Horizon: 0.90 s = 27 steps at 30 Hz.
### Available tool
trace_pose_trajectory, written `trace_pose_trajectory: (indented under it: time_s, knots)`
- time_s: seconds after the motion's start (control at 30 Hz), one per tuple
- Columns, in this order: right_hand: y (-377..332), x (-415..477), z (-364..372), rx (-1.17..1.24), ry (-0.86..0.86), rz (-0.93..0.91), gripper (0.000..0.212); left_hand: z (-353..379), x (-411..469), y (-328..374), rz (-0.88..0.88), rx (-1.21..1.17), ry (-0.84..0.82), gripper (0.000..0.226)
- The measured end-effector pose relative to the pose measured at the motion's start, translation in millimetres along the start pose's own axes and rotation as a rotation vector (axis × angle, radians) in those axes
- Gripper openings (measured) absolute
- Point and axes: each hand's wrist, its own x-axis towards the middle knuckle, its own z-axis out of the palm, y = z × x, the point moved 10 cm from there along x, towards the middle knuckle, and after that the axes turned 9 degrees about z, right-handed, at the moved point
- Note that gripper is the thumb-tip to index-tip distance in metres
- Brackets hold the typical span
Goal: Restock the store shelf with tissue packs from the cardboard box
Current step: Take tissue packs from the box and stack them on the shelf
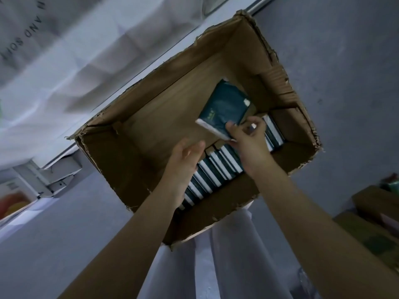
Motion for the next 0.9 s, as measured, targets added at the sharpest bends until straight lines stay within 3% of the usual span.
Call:
trace_pose_trajectory:
  time_s: [0.17, 0.27, 0.33, 0.43, 0.53, 0.63, 0.8, 0.9]
  knots:
    - [31, -41, 20, 0.003, -0.156, 0.100, 0.051, 6, 5, 5, -0.068, -0.179, 0.081, 0.042]
    - [25, -38, 10, -0.087, -0.142, 0.081, 0.039, 8, 11, 5, -0.017, -0.157, 0.083, 0.043]
    - [11, -25, -8, -0.331, -0.056, -0.002, 0.030, 3, 14, 4, -0.010, -0.132, 0.127, 0.042]
    - [-14, 8, -48, -0.888, 0.191, -0.120, 0.042, -8, 16, -3, -0.033, -0.118, 0.180, 0.040]
    - [-18, 39, -83, -1.166, 0.268, 0.012, 0.051, -14, 20, -13, -0.047, -0.140, 0.170, 0.042]
    - [-9, 66, -100, -1.284, 0.215, 0.113, 0.047, -19, 22, -21, -0.063, -0.118, 0.180, 0.044]
    - [-1, 83, -101, -1.292, 0.217, 0.125, 0.043, -20, 25, -28, -0.081, -0.079, 0.160, 0.044]
    - [6, 89, -94, -1.479, 0.182, 0.131, 0.047, -20, 29, -27, -0.085, -0.061, 0.161, 0.047]
